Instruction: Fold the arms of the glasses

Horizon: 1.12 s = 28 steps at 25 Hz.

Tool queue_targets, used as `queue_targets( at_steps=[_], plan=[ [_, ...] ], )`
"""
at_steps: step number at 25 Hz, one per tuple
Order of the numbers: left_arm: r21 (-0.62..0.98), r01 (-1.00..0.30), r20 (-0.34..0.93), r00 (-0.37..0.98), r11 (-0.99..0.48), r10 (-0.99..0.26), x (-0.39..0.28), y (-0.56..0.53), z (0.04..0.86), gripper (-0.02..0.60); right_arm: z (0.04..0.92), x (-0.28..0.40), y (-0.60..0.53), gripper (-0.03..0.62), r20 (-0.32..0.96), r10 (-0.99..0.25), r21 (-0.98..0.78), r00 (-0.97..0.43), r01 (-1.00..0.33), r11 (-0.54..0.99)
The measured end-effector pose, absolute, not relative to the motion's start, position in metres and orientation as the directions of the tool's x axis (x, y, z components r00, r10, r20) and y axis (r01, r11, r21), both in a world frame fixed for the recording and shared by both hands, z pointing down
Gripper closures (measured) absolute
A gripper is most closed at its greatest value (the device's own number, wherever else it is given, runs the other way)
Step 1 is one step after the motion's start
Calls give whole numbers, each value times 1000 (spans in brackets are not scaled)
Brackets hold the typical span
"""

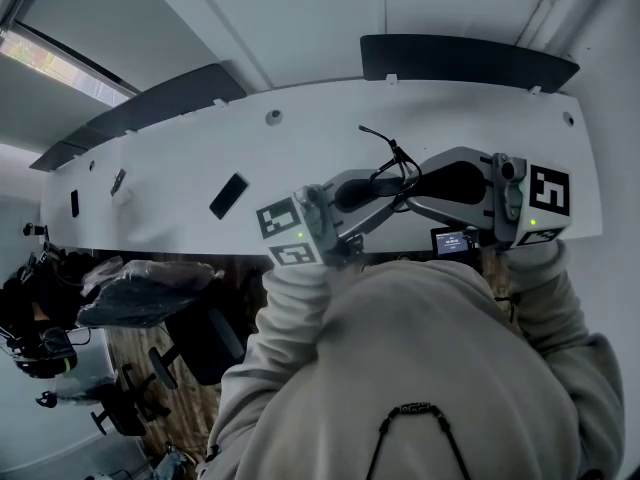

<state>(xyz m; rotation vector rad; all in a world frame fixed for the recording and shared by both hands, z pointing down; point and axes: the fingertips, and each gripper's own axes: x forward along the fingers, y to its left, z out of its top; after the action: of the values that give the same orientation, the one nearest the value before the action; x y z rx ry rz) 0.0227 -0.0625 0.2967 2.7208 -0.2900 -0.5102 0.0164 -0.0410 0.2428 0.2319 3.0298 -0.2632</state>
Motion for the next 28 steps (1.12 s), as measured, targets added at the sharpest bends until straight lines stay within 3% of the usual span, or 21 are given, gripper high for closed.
queue_targets(
  at_steps=[5, 8, 13, 18, 22, 28],
  plan=[
    [379, -205, -285, 902, -903, -325, 22, -75, 302, 558, 249, 20, -52, 543, -93, 115, -182, -989, 130, 975],
    [386, -257, -264, 889, -886, -373, 21, -86, 305, 465, 250, 30, -62, 543, -103, 105, -196, -989, 123, 973],
    [420, -334, -243, 855, -844, -459, 2, -100, 312, 378, 247, 36, -62, 543, -115, 105, -184, -988, 125, 975],
    [418, -468, -186, 795, -779, -577, -13, -116, 318, 376, 236, 41, -42, 543, -179, 164, -126, -970, 188, 974],
    [459, -452, -231, 771, -765, -594, -19, -120, 311, 376, 227, 42, -16, 543, -227, 253, -60, -941, 273, 960],
    [399, -472, -264, 762, -786, -591, -20, -111, 300, 377, 219, 46, 7, 543, -265, 308, -19, -914, 325, 946]
  ],
)
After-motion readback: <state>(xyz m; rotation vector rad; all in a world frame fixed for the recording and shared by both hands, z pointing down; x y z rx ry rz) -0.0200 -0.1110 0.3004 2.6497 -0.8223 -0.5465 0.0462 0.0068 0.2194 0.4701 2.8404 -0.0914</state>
